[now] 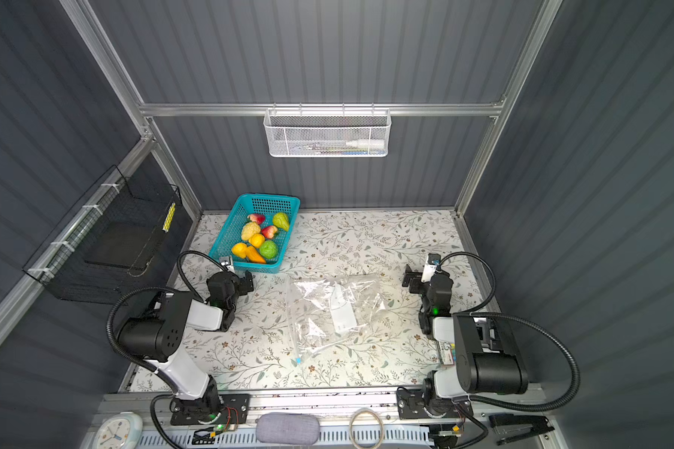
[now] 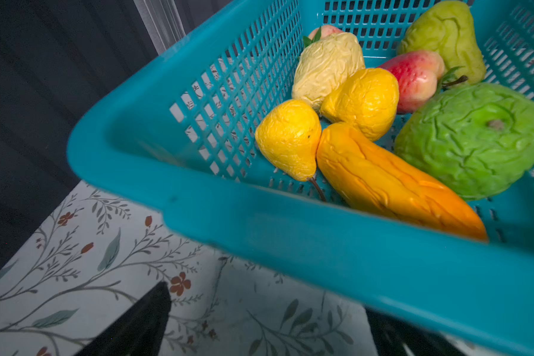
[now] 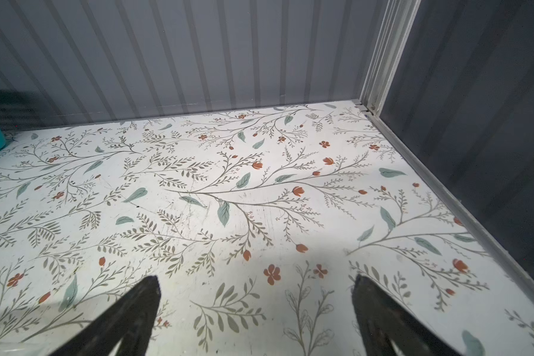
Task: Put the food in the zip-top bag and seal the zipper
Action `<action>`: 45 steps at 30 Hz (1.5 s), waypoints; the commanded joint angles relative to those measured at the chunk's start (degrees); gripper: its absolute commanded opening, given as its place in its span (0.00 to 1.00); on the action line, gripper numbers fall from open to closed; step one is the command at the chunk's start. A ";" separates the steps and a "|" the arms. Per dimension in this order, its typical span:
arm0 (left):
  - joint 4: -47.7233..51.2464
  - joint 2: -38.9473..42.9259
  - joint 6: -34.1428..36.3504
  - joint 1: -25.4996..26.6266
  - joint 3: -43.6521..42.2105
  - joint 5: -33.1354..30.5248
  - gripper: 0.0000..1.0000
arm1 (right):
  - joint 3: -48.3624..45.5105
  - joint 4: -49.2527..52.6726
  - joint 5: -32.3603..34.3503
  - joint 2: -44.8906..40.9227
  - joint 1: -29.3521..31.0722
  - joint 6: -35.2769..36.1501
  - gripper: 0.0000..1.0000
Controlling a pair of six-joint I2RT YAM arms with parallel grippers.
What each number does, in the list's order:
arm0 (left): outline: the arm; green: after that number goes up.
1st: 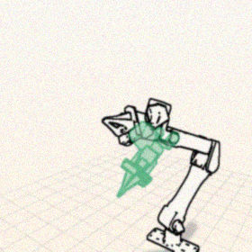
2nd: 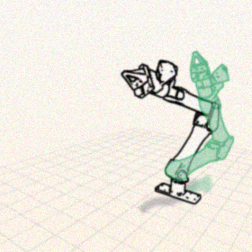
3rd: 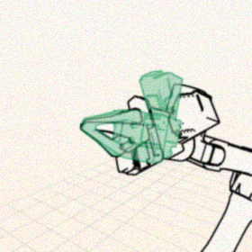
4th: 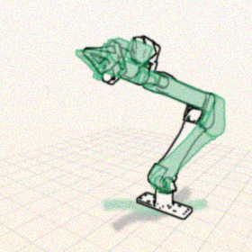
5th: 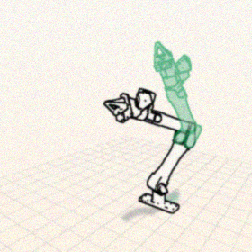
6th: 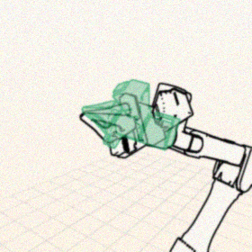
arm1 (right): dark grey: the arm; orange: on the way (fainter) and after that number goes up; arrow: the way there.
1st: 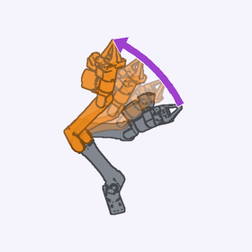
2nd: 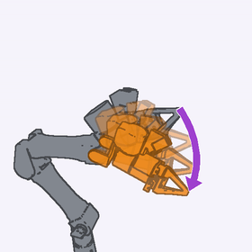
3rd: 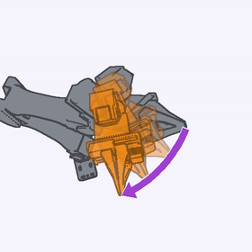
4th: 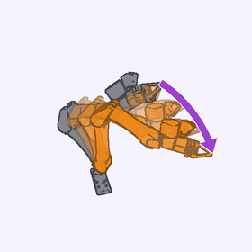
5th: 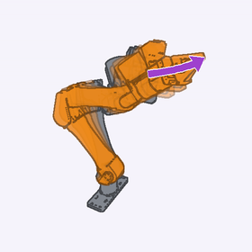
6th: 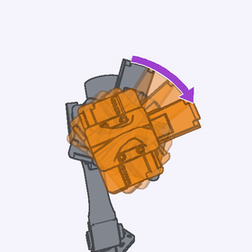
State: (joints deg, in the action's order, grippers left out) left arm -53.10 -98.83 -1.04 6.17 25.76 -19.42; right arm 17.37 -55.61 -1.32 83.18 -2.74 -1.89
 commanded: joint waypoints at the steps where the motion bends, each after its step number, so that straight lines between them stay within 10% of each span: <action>1: 0.10 0.30 0.62 -0.28 0.96 0.36 0.99 | 0.90 -0.46 -0.26 0.17 -0.11 0.48 0.99; 26: 0.83 2.92 -0.57 -0.37 0.43 -2.71 0.99 | 1.43 1.64 -0.10 -1.66 -1.12 -0.83 0.99; 39: 33.56 19.30 -5.33 -0.37 8.34 -5.43 0.99 | 8.66 30.99 9.46 -21.76 2.09 -5.93 0.99; 45: 46.49 22.37 -13.22 -0.37 11.52 -4.20 0.99 | 17.89 48.73 14.46 -23.52 17.70 -8.90 0.99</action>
State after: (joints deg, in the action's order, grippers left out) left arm -16.62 -77.62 -8.97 6.17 35.88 -24.12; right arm 32.42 -19.51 9.98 59.64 8.97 -8.73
